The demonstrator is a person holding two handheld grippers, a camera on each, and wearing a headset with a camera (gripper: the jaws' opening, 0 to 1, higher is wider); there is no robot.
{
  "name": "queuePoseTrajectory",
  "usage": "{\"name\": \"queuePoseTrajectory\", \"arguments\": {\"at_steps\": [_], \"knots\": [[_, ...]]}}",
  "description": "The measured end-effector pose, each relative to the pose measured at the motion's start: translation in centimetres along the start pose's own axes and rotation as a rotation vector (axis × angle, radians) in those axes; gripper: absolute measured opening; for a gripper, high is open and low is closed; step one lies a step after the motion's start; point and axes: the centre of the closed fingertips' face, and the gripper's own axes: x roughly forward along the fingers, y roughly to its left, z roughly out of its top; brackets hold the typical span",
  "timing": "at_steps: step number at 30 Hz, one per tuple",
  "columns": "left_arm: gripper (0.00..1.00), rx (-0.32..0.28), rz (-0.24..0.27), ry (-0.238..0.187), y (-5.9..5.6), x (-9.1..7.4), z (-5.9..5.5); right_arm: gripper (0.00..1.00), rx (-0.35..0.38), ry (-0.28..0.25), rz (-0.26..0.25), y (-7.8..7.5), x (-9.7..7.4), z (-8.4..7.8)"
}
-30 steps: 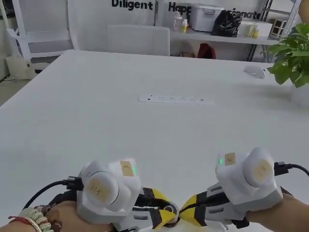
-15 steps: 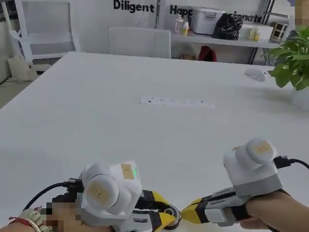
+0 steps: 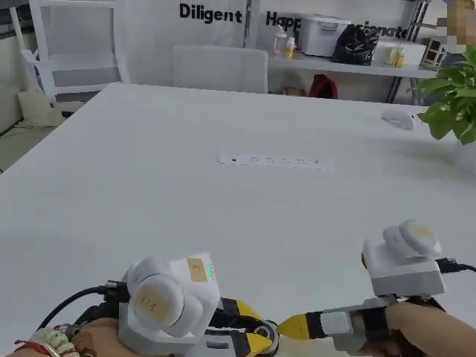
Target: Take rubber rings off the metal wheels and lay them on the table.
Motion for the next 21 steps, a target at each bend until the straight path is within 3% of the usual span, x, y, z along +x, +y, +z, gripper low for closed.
{"name": "queuePoseTrajectory", "arguments": {"at_steps": [6, 21], "knots": [[0.14, 0.006, 0.001, 0.002, 0.0, 0.0, 0.0, 0.0, 0.025, -0.022, 0.03, 0.3, 0.1, 0.0], [0.14, 0.005, 0.003, -0.011, -0.1, 0.0, 0.0, 0.0, 0.02, -0.018, 0.053, 1.1, 0.3, 0.0]]}}
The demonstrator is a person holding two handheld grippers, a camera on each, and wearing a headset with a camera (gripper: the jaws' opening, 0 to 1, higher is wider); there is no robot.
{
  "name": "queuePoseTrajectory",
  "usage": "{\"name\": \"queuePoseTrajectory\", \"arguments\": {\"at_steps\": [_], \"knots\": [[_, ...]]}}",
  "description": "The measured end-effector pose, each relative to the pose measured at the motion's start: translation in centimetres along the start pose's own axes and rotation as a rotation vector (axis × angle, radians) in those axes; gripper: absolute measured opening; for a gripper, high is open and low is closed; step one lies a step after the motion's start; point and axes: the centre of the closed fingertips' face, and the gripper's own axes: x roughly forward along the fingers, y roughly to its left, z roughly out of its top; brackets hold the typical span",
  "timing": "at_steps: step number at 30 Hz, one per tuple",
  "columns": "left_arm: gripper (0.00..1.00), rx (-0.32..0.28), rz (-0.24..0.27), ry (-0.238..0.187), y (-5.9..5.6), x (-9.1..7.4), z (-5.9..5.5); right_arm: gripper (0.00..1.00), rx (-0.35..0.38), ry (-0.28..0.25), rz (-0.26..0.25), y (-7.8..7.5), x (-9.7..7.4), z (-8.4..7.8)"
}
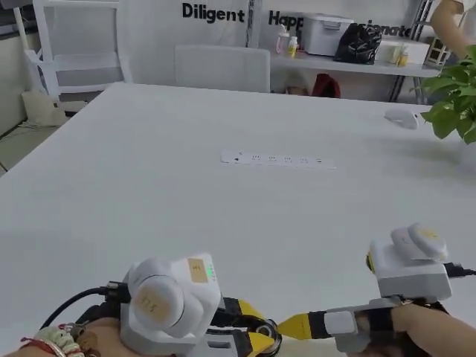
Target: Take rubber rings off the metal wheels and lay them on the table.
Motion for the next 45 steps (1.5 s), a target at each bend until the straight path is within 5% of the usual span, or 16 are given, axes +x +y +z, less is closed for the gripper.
{"name": "queuePoseTrajectory", "arguments": {"at_steps": [30, 45], "knots": [[0.14, 0.0, 0.002, -0.003, -0.1, 0.0, 0.0, 0.0, -0.006, -0.013, 0.058, 1.4, 0.2, 0.4], [0.14, -0.007, 0.01, -0.007, 0.1, 0.0, 0.0, 0.0, 0.077, -0.058, 0.101, 1.5, 0.0, 0.7]]}}
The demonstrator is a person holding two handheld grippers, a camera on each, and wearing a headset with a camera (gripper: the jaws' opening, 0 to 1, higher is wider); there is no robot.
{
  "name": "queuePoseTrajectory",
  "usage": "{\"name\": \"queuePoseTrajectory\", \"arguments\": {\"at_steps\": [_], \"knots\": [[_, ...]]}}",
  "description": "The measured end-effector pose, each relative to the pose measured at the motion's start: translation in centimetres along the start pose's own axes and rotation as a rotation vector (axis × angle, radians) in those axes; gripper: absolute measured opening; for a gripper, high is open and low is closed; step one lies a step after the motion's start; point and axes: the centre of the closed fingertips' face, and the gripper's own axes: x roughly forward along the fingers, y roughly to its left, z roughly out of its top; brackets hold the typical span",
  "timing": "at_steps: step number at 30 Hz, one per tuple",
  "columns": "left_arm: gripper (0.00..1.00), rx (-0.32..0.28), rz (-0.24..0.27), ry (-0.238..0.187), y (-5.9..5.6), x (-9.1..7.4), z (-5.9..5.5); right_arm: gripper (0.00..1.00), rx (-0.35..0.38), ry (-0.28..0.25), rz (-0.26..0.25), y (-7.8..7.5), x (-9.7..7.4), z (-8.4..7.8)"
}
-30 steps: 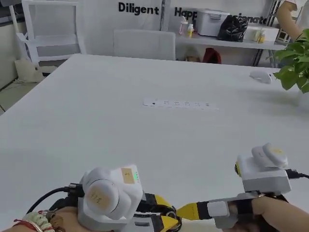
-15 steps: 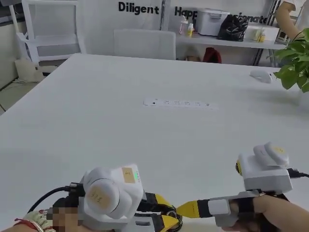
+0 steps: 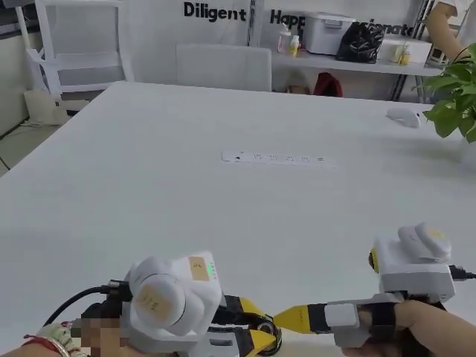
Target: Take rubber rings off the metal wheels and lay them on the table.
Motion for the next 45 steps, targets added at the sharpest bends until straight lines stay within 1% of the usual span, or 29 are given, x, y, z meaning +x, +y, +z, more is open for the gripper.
{"name": "queuePoseTrajectory", "arguments": {"at_steps": [4, 11, 15, 21, 24, 30, 34, 36, 39, 40, 41, 44, 45], "knots": [[0.14, -0.006, 0.008, 0.0, 0.1, 0.0, 0.0, 0.0, 0.017, -0.011, -0.006, -0.3, 0.0, 0.1], [0.14, -0.011, 0.012, 0.004, 0.1, 0.0, 0.0, 0.0, 0.033, -0.022, -0.049, -1.5, -0.5, 0.2], [0.14, -0.005, 0.01, 0.011, 0.1, 0.0, 0.0, 0.0, 0.035, -0.028, -0.056, -1.7, -0.6, 0.3], [0.14, -0.006, 0.009, 0.014, 0.2, -0.2, -0.1, 0.0, 0.036, -0.033, -0.057, -1.7, -0.6, 0.4], [0.14, -0.003, 0.009, 0.014, 0.2, -0.2, -0.1, 0.0, 0.036, -0.031, -0.048, -1.4, -0.5, 0.4], [0.14, 0.001, 0.006, 0.015, 0.1, -0.2, -0.1, 0.0, -0.006, -0.01, -0.021, -0.3, 0.1, 0.2], [0.14, 0.001, 0.006, 0.015, 0.2, -0.2, -0.1, 0.0, 0.004, -0.018, -0.002, 0.0, 0.1, 0.4], [0.14, 0.002, 0.006, 0.014, 0.2, -0.2, -0.1, 0.0, 0.013, -0.03, 0.022, 0.7, 0.2, 0.7], [0.14, 0.002, 0.006, 0.014, 0.2, -0.2, -0.2, 0.0, -0.001, -0.02, 0.02, 0.9, 0.5, 0.6], [0.14, 0.002, 0.006, 0.014, 0.2, -0.2, -0.2, 0.0, 0.001, -0.02, 0.019, 0.9, 0.5, 0.6], [0.14, 0.002, 0.007, 0.014, 0.2, -0.2, -0.2, 0.0, 0.02, -0.024, 0.014, 0.6, 0.4, 0.7], [0.14, -0.001, 0.009, 0.014, 0.2, -0.2, -0.2, 0.0, 0.027, -0.034, -0.011, 0.1, 0.1, 0.8], [0.14, -0.002, 0.01, 0.014, 0.2, -0.2, -0.1, 0.0, 0.033, -0.034, -0.028, -0.2, 0.1, 0.8]]}}
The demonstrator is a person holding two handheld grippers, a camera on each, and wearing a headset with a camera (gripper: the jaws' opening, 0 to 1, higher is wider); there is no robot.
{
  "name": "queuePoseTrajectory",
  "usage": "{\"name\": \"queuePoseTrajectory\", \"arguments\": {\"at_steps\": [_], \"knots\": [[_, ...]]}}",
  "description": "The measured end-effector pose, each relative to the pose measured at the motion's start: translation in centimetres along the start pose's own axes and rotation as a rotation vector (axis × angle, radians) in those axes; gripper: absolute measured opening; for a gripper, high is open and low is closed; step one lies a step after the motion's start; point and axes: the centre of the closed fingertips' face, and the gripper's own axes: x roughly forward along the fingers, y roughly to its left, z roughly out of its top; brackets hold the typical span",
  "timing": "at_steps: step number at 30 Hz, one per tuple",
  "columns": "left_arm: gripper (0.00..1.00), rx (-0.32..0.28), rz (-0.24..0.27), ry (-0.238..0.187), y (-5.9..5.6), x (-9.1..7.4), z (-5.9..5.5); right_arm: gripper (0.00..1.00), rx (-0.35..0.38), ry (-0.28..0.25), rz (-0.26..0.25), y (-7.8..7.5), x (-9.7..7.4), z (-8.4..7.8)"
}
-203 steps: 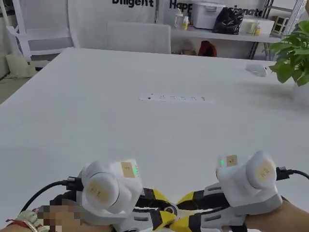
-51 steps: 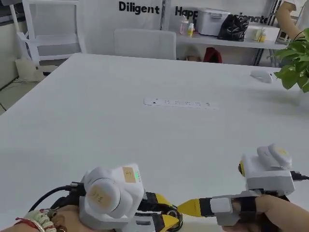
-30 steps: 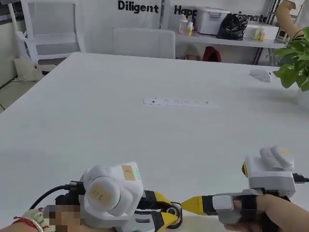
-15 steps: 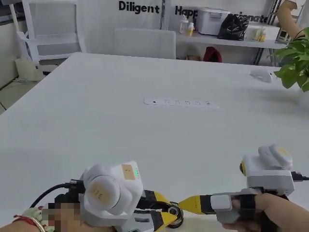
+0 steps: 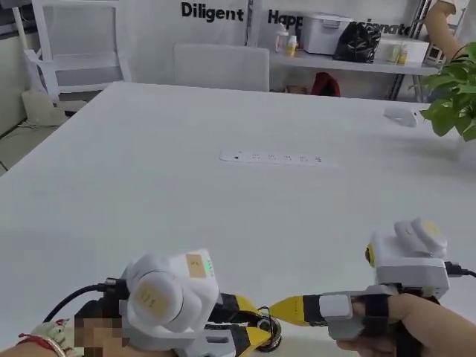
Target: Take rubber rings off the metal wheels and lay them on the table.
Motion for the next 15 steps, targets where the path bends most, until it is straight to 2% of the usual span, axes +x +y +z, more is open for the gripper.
{"name": "queuePoseTrajectory", "arguments": {"at_steps": [5, 10, 13, 15], "knots": [[0.14, 0.002, 0.008, 0.007, -0.01, 0.02, 0.05, 0.0, -0.047, 0.026, -0.04, 0.07, 0.46, -0.41], [0.14, -0.009, 0.004, 0.062, 0.06, 0.02, 0.1, 0.0, -0.056, 0.027, -0.076, -0.58, 0.28, -0.38], [0.14, 0.035, 0.0, 0.078, -0.03, -0.21, -0.01, 0.0, -0.049, 0.029, -0.081, -0.71, 0.12, -0.52], [0.14, 0.032, -0.004, 0.077, -0.01, -0.44, 0.29, 0.0, -0.05, 0.026, -0.087, -0.78, 0.08, -0.44]]}}
